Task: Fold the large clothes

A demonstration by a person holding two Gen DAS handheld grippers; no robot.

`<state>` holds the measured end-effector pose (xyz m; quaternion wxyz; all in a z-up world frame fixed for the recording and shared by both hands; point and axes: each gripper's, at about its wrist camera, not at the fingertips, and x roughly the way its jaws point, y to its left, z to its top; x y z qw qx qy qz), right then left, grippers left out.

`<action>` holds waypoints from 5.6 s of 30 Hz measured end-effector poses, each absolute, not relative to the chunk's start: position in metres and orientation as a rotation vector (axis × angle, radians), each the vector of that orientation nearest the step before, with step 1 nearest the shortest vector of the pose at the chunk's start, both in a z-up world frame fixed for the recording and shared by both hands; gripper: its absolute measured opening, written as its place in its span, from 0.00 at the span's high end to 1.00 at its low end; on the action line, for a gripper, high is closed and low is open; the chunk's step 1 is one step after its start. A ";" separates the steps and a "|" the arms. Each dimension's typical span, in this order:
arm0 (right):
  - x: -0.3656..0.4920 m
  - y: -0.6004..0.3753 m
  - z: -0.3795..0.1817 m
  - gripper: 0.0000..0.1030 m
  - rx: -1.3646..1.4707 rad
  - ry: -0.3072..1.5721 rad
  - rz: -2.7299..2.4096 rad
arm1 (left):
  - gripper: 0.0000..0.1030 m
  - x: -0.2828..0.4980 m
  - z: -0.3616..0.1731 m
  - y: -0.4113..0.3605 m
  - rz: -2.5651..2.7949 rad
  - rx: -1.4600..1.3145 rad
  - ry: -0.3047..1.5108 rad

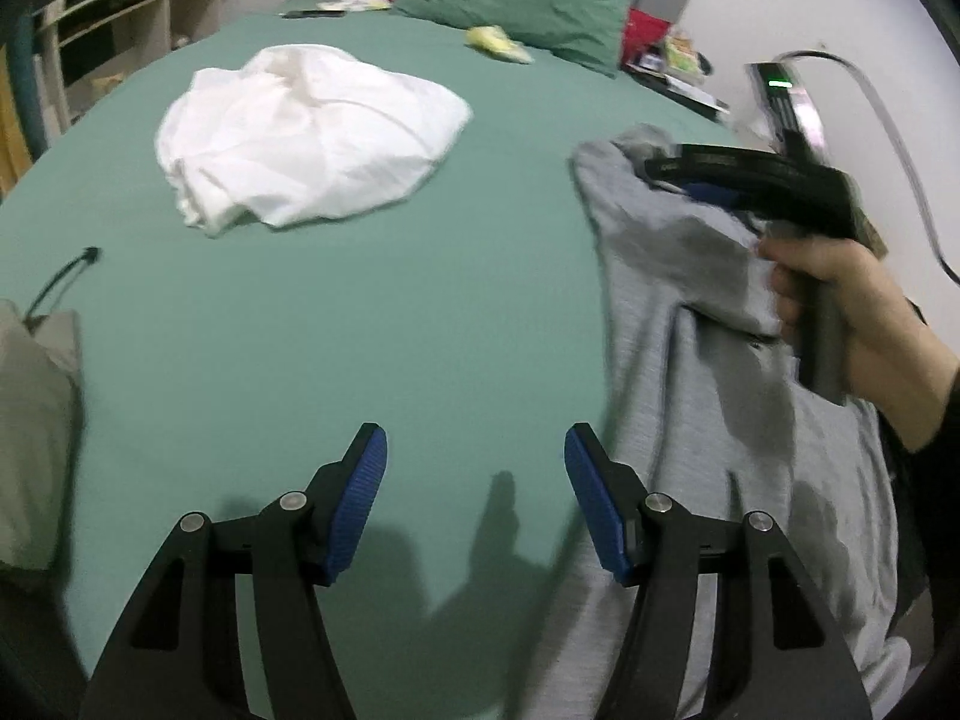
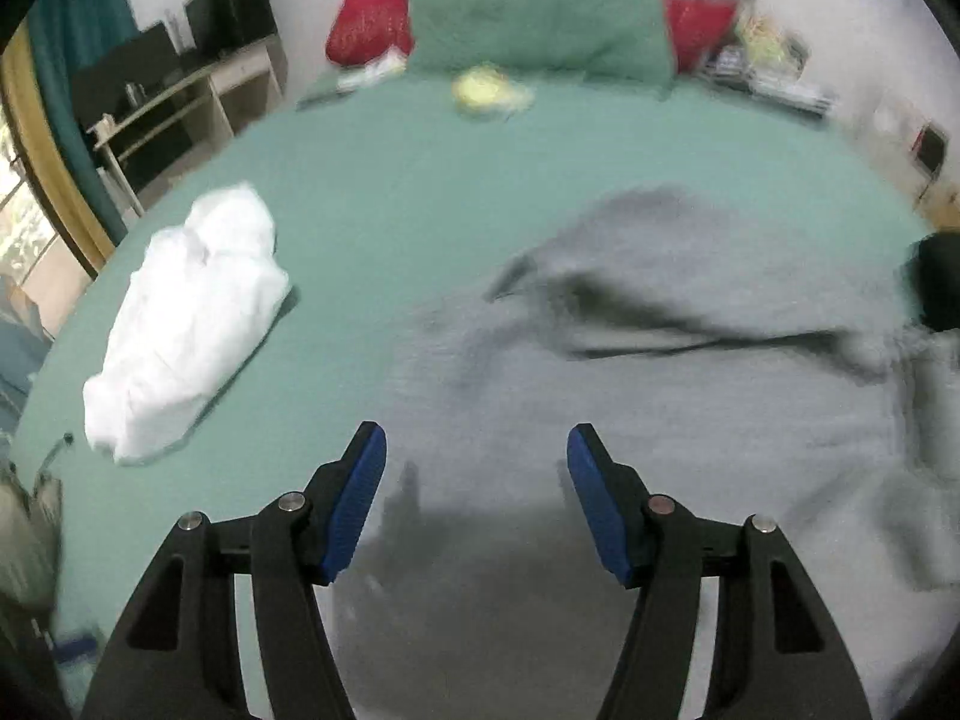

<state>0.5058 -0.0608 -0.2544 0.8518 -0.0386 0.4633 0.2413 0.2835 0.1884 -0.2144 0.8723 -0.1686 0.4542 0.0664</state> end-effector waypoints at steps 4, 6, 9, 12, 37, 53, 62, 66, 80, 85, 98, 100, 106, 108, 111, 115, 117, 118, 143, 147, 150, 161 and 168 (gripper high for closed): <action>0.531 -0.018 -0.286 0.83 -0.165 1.020 0.413 | 0.37 0.282 -0.209 0.216 0.181 -0.393 0.944; 0.535 -0.016 -0.284 0.89 -0.139 0.979 0.401 | 0.37 0.279 -0.205 0.232 0.190 -0.434 0.937; 0.529 -0.007 -0.265 0.90 -0.049 0.913 0.487 | 0.37 0.273 -0.197 0.249 0.205 -0.466 0.913; 0.519 0.007 -0.229 0.90 0.055 0.826 0.527 | 0.37 0.265 -0.188 0.260 0.228 -0.494 0.880; 0.523 -0.339 -0.241 0.34 -0.116 0.937 0.124 | 0.37 0.249 -0.233 0.156 -0.032 -0.379 1.098; 0.480 -0.367 -0.250 0.43 -0.315 0.901 0.004 | 0.60 0.185 -0.222 0.162 -0.044 -0.287 1.074; 0.561 -0.263 -0.214 0.29 -0.198 0.852 0.165 | 0.42 0.214 -0.198 0.221 0.228 -0.334 0.906; 0.606 -0.216 -0.234 0.29 -0.101 0.884 0.195 | 0.42 0.245 -0.212 0.226 0.264 -0.340 0.919; 0.629 -0.162 -0.187 0.93 -0.153 0.734 0.142 | 0.42 0.270 -0.222 0.220 0.220 -0.366 0.925; 0.597 -0.172 -0.115 0.95 -0.186 0.645 0.168 | 0.42 0.267 -0.217 0.201 0.172 -0.333 0.928; 0.491 -0.195 -0.073 1.00 -0.300 0.591 0.298 | 0.42 0.248 -0.202 0.166 0.058 -0.287 0.902; 0.491 -0.186 -0.092 0.99 -0.324 0.660 0.350 | 0.42 0.247 -0.206 0.166 0.064 -0.295 0.915; 0.529 -0.136 -0.177 0.39 -0.365 0.840 0.366 | 0.42 0.255 -0.216 0.181 0.114 -0.342 0.942; 0.546 -0.115 -0.208 0.18 -0.375 0.856 0.364 | 0.42 0.261 -0.216 0.189 0.121 -0.369 0.944; 0.574 -0.093 -0.245 0.18 -0.382 0.896 0.364 | 0.42 0.270 -0.216 0.200 0.134 -0.389 0.939; 0.605 -0.078 -0.278 0.34 -0.393 0.961 0.369 | 0.42 0.281 -0.227 0.213 0.150 -0.417 0.972; 0.609 -0.077 -0.280 0.77 -0.376 0.959 0.422 | 0.42 0.285 -0.232 0.219 0.147 -0.456 0.991; 0.607 -0.076 -0.275 0.85 -0.390 0.934 0.415 | 0.42 0.286 -0.235 0.220 0.134 -0.468 0.996; 0.369 -0.156 -0.271 0.69 -0.640 0.900 0.525 | 0.42 0.237 -0.204 0.184 0.063 -0.374 0.921; 0.349 -0.163 -0.261 0.51 -0.594 0.860 0.573 | 0.42 0.238 -0.202 0.183 0.051 -0.373 0.918; 0.357 -0.162 -0.216 0.40 -0.485 0.694 0.592 | 0.42 0.241 -0.204 0.187 0.058 -0.396 0.920; 0.565 -0.171 -0.238 0.20 0.191 1.167 0.506 | 0.42 0.255 -0.219 0.190 0.065 -0.406 0.960; 0.480 -0.165 -0.208 0.90 -0.113 1.003 0.620 | 0.42 0.252 -0.214 0.188 0.058 -0.414 0.954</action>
